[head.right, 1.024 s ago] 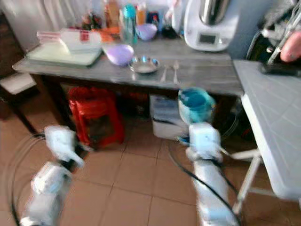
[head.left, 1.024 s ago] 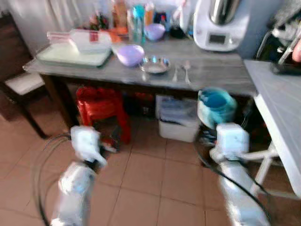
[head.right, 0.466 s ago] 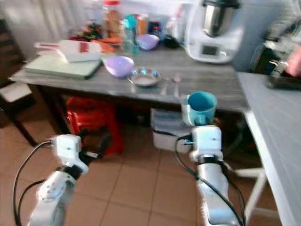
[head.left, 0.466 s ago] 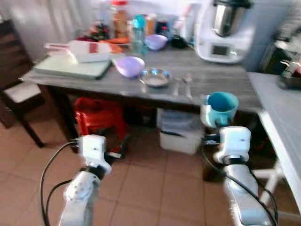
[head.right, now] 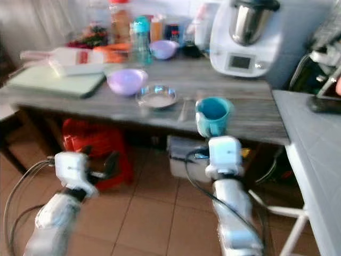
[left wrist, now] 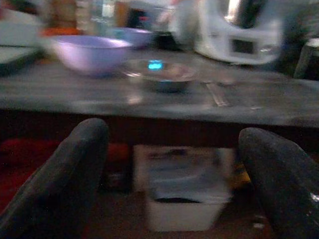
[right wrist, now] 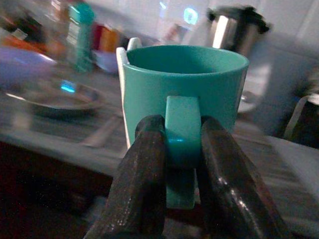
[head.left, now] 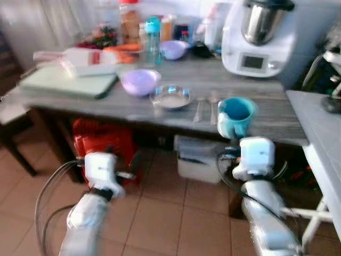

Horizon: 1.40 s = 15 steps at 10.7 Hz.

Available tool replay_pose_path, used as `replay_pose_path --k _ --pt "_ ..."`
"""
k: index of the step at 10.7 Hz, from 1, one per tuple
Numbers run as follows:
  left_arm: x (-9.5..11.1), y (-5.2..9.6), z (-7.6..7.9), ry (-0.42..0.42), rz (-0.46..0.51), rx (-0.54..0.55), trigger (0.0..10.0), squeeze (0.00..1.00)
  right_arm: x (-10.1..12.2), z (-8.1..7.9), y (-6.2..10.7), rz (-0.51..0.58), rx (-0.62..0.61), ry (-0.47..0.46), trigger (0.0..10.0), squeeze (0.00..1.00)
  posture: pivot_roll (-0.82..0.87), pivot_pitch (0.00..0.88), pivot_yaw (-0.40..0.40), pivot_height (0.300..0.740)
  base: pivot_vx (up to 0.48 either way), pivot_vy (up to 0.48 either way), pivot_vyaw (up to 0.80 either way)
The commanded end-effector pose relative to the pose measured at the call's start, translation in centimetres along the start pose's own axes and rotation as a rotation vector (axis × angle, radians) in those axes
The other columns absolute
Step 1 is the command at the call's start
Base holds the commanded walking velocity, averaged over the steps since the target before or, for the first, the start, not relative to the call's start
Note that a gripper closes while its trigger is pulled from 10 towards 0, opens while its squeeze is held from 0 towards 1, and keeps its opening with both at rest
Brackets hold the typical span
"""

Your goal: Setting the table

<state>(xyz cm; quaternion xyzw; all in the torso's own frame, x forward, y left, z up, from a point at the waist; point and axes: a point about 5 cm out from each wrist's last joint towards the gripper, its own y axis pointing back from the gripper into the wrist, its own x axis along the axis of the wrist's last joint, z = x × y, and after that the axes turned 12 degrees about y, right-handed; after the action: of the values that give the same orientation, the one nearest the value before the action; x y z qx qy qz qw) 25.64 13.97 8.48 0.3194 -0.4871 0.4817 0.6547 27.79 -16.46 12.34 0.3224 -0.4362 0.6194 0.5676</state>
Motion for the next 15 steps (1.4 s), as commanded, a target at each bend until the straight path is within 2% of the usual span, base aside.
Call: replay_pose_path --k 1,7,15 --pt "0.82 0.13 -0.49 -0.021 0.010 -0.008 10.0 0.00 1.52 -0.29 -0.56 0.056 -0.008 -0.016 10.0 0.00 0.13 0.000 -0.025 0.740 0.409 0.000 0.00" --pt "1.01 -0.24 0.18 -0.013 0.006 -0.042 10.0 0.00 1.56 -0.37 -0.67 0.063 0.003 -0.005 10.0 0.00 0.13 0.000 -0.023 0.740 0.401 0.000 0.00" --pt "1.23 0.09 -0.12 -0.032 -0.006 -0.029 10.0 0.00 1.77 -0.63 -0.41 0.083 0.027 0.009 10.0 0.00 0.13 0.000 -0.013 0.740 0.364 0.000 0.00"
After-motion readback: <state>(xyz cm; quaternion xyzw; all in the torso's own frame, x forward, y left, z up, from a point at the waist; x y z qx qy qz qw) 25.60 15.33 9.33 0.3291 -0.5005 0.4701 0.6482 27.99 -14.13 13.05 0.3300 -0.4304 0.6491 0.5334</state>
